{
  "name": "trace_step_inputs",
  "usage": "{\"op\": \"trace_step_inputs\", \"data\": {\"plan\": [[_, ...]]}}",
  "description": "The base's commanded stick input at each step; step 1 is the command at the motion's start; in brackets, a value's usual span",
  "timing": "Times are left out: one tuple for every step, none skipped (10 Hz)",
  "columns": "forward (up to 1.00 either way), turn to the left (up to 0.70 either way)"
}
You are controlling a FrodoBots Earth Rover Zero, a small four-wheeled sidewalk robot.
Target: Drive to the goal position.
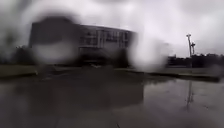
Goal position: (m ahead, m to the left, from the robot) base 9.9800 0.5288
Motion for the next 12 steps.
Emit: {"op": "trace_step_inputs", "data": {"plan": [[0.7, 0.0], [0.7, 0.0], [0.7, 0.0], [0.7, 0.0], [0.7, 0.0], [0.7, 0.0], [0.7, 0.0], [0.7, 0.0], [0.7, 0.0], [0.7, 0.0], [0.7, 0.0], [0.7, 0.0]]}}
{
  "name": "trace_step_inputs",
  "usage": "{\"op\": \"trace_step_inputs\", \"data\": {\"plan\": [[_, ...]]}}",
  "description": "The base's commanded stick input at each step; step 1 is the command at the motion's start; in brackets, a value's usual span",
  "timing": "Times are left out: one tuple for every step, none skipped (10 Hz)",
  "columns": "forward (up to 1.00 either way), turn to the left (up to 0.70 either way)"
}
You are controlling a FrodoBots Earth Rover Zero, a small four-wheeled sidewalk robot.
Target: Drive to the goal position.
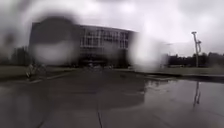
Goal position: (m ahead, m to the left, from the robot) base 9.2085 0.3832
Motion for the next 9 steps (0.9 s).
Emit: {"op": "trace_step_inputs", "data": {"plan": [[0.7, 0.0], [0.7, 0.0], [0.7, 0.0], [0.7, 0.0], [0.7, 0.0], [0.7, 0.0], [0.7, 0.0], [0.7, 0.0], [0.7, 0.0]]}}
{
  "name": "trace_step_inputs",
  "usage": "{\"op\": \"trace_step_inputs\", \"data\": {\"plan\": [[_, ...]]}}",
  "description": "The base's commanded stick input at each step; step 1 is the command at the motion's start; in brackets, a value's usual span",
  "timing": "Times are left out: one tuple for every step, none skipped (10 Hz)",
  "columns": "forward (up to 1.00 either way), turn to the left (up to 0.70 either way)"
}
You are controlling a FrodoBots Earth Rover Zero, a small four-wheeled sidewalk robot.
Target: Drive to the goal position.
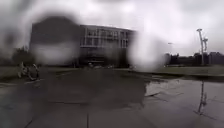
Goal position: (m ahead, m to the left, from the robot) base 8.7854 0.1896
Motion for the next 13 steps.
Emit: {"op": "trace_step_inputs", "data": {"plan": [[0.7, 0.0], [0.7, 0.03], [0.7, 0.19], [0.7, 0.35], [0.7, 0.34], [0.7, 0.12], [0.7, 0.0], [0.7, 0.0], [0.7, 0.0], [0.7, 0.0], [0.7, 0.0], [0.7, 0.0], [0.7, 0.0]]}}
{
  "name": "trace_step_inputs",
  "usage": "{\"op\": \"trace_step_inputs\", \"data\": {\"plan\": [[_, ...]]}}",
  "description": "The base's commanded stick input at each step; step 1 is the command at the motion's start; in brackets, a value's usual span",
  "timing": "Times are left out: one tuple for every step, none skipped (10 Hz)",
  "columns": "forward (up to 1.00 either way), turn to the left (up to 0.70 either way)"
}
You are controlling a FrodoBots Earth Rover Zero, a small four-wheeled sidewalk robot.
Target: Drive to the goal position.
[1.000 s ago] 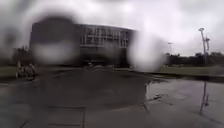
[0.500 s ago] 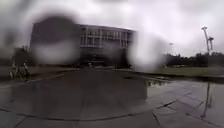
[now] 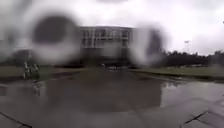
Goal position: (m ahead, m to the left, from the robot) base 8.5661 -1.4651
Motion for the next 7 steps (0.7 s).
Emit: {"op": "trace_step_inputs", "data": {"plan": [[0.7, 0.0], [0.7, 0.0], [0.7, 0.0], [0.7, 0.0], [0.7, 0.0], [0.7, 0.0], [0.7, 0.0]]}}
